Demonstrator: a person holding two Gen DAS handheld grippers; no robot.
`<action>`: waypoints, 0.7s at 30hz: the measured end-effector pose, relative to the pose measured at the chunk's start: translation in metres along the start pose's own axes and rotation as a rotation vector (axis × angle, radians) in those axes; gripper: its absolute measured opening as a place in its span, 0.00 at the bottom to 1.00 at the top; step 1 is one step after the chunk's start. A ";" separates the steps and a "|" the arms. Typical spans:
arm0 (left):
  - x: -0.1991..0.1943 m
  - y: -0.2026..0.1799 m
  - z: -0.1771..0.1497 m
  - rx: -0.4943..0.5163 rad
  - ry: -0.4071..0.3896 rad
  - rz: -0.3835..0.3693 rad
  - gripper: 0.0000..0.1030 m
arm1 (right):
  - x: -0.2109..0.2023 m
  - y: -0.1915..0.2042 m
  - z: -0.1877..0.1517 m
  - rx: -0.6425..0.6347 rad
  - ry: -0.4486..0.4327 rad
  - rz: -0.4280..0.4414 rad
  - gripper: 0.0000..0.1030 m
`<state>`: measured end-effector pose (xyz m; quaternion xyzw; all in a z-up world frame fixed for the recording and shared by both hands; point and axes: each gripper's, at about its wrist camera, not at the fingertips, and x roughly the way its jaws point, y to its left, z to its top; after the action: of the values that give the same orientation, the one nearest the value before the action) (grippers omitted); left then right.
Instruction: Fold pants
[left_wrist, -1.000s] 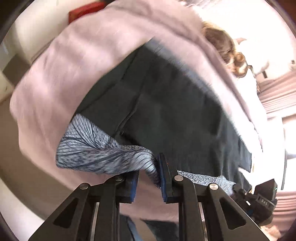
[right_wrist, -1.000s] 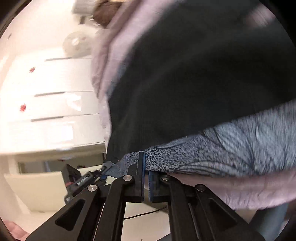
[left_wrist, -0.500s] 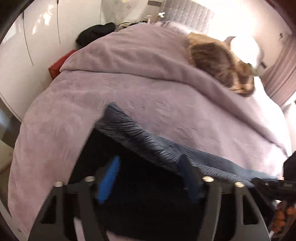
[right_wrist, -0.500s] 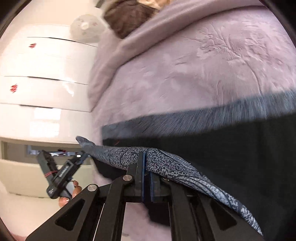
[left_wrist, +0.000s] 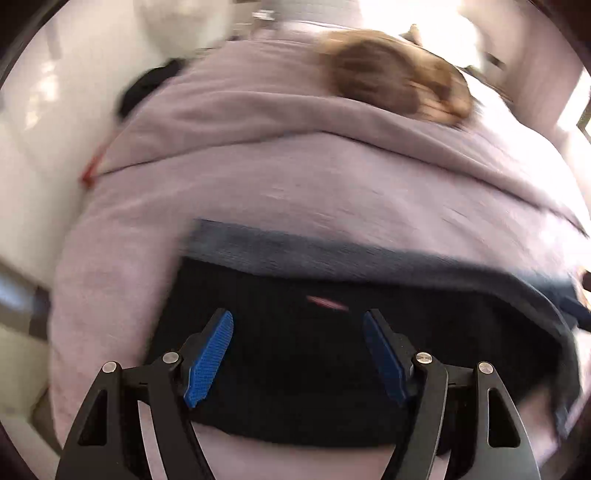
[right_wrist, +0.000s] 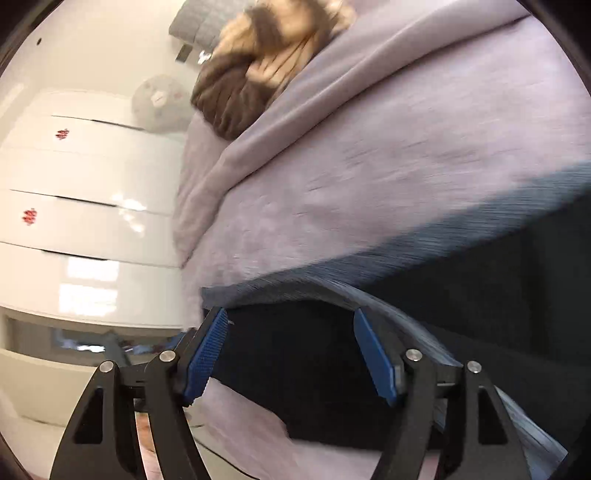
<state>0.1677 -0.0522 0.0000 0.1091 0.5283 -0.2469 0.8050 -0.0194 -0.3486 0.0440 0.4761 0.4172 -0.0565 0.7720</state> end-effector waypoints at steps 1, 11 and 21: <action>-0.002 -0.017 -0.006 0.022 0.024 -0.042 0.72 | -0.017 -0.009 -0.005 0.009 -0.018 -0.026 0.72; 0.016 -0.229 -0.053 0.089 0.247 -0.378 0.72 | -0.167 -0.209 -0.111 0.391 -0.038 -0.152 0.72; 0.055 -0.330 -0.090 0.112 0.389 -0.344 0.72 | -0.150 -0.283 -0.158 0.533 0.120 0.080 0.60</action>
<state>-0.0555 -0.3101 -0.0590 0.1075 0.6695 -0.3834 0.6271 -0.3470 -0.4242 -0.0778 0.6811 0.4134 -0.1057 0.5951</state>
